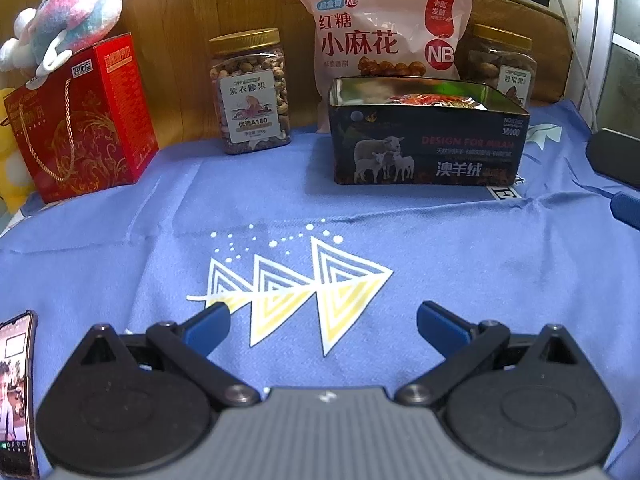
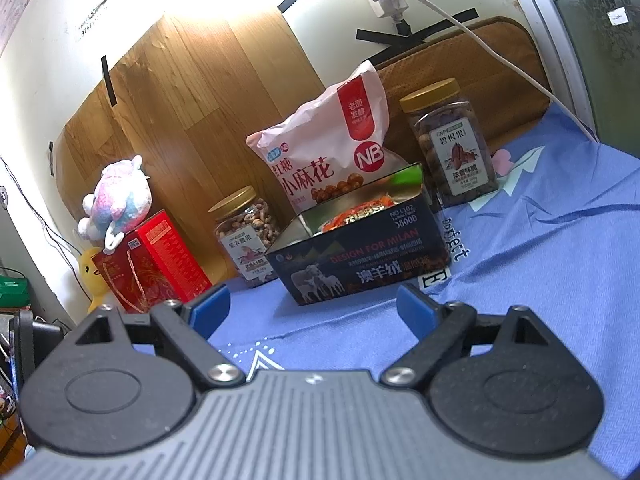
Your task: Organize snacks
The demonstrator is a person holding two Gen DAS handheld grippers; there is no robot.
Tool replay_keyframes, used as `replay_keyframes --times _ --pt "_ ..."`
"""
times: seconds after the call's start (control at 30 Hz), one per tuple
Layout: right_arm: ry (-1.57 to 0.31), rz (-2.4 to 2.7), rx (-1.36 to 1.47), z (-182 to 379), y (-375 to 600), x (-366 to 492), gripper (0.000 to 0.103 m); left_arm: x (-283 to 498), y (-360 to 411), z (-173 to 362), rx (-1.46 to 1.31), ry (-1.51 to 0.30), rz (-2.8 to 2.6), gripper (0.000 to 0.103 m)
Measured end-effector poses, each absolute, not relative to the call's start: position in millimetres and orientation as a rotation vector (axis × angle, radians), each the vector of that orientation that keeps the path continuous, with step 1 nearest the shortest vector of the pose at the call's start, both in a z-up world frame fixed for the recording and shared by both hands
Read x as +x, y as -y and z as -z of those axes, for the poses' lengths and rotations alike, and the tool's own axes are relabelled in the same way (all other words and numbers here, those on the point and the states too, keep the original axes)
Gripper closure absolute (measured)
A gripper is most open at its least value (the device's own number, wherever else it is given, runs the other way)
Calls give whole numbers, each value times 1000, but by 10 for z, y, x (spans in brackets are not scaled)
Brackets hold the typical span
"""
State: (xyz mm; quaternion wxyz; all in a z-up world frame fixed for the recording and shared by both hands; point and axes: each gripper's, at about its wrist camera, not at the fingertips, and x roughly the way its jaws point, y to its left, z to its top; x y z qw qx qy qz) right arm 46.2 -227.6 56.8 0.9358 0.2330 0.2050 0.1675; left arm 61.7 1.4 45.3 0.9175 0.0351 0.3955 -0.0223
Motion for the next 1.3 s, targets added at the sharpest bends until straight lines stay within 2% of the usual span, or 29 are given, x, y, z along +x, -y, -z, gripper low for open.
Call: replay_keyframes --times 0.83,1.3 --pt "-399 -323 472 -590 2321 453 11 498 -67 -617 16 -716 76 0" --pt "-404 -322 474 -577 2328 457 11 544 -79 -527 43 -764 12 0"
